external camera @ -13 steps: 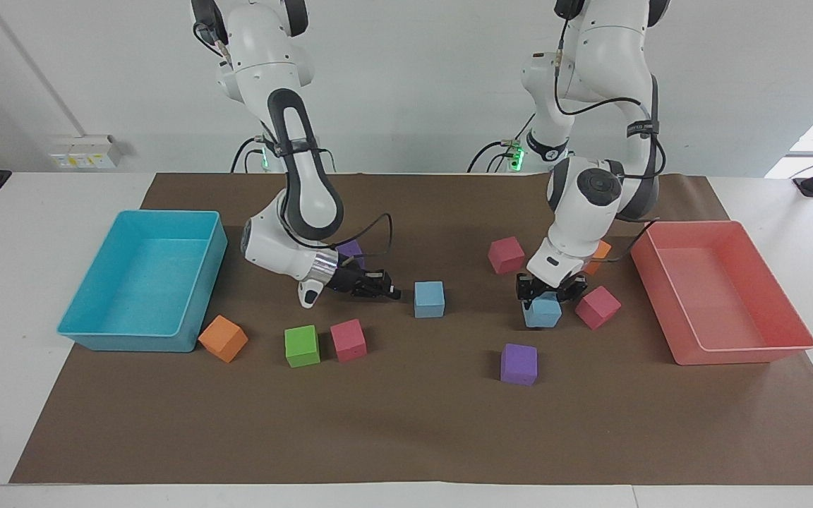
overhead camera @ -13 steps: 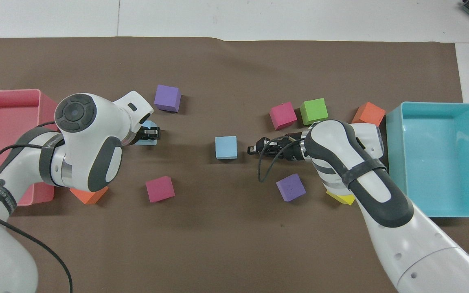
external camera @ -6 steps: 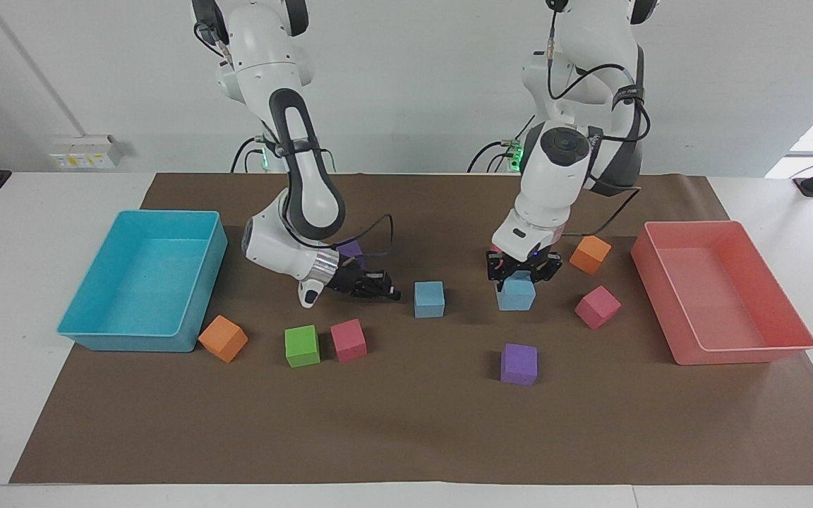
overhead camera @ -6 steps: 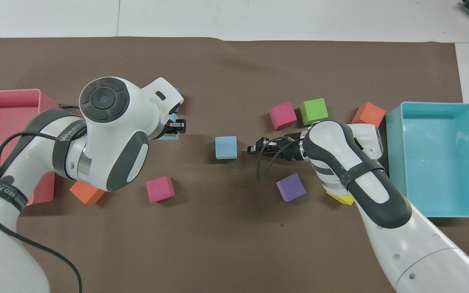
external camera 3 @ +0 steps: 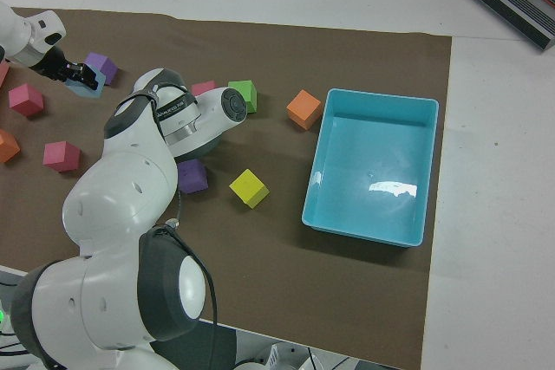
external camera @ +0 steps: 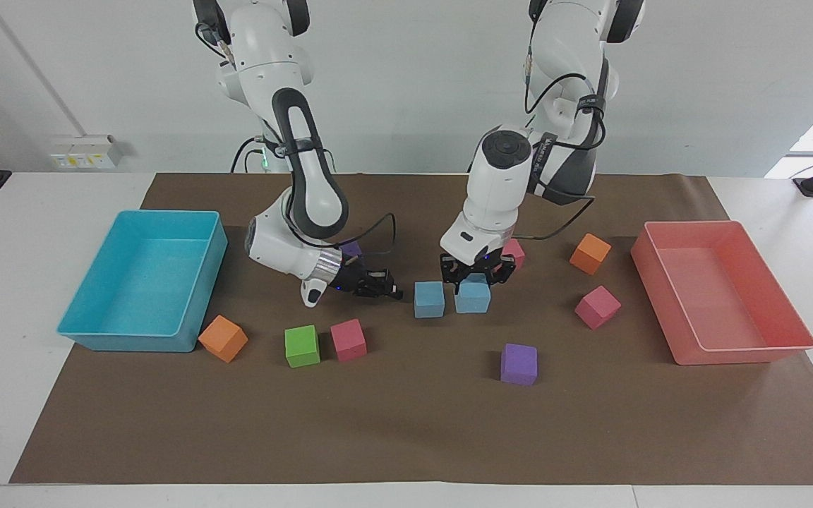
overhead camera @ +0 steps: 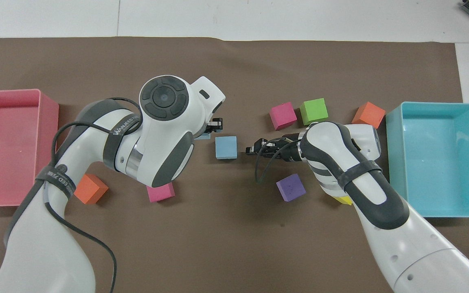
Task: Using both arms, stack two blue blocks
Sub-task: 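Carry the cube with the left gripper and lower it onto the center cube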
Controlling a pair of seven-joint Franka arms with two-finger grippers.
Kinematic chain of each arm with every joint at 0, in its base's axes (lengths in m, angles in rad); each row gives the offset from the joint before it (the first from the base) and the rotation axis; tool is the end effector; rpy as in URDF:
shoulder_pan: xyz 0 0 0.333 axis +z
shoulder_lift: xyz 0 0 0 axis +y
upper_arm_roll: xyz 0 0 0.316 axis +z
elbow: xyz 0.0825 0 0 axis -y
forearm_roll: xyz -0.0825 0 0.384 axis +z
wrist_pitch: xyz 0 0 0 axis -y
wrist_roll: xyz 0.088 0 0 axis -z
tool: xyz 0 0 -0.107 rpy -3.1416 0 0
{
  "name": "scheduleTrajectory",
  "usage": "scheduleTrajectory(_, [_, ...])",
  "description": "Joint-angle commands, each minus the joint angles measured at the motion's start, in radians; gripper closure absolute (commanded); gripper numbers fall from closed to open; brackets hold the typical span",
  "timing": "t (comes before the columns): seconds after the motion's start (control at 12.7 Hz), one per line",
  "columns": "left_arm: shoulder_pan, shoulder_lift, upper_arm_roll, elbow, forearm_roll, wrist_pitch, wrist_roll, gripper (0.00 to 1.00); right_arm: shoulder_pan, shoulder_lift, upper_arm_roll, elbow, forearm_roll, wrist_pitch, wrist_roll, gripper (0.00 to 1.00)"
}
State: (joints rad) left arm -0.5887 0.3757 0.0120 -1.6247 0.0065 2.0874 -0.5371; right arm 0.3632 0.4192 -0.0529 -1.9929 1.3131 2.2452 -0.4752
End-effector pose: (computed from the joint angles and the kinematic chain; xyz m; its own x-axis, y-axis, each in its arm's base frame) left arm 0.5639 -0.3675 0.4128 0.9959 -0.0420 0.0799 -0.0450 -0.9984 0.0356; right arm 0.5685 0.2124 0.2506 0.9851 -0.1240 -0.1191 -0.1701 -0.6021 -0.7801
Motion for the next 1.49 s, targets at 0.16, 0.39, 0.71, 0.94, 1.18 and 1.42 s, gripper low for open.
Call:
scheduleTrajectory(0.16, [-0.072,0.045,0.016,0.040,0.013,0.016,-0.107,1.00,-0.001,0.000,0.002,-0.007,-0.009,0.019,-0.025,1.00])
scheduleTrajectory(0.39, [-0.088,0.046,0.014,0.031,0.012,0.042,-0.112,1.00,-0.001,0.000,0.002,-0.007,-0.009,0.019,-0.025,1.00])
scheduleTrajectory(0.71, [-0.112,0.057,0.013,0.016,0.003,0.054,-0.115,1.00,-0.001,0.000,0.002,-0.007,-0.009,0.020,-0.025,1.00])
scheduleTrajectory(0.94, [-0.115,0.054,0.013,-0.016,0.001,0.056,-0.139,1.00,-0.001,0.000,0.002,-0.007,-0.009,0.020,-0.025,1.00])
scheduleTrajectory(1.18, [-0.115,0.052,0.013,-0.024,0.000,0.079,-0.181,1.00,-0.001,0.000,0.004,-0.007,-0.009,0.020,-0.025,1.00])
scheduleTrajectory(1.42, [-0.115,0.049,0.013,-0.035,0.000,0.079,-0.181,1.00,-0.001,0.000,0.002,-0.007,-0.009,0.020,-0.025,1.00])
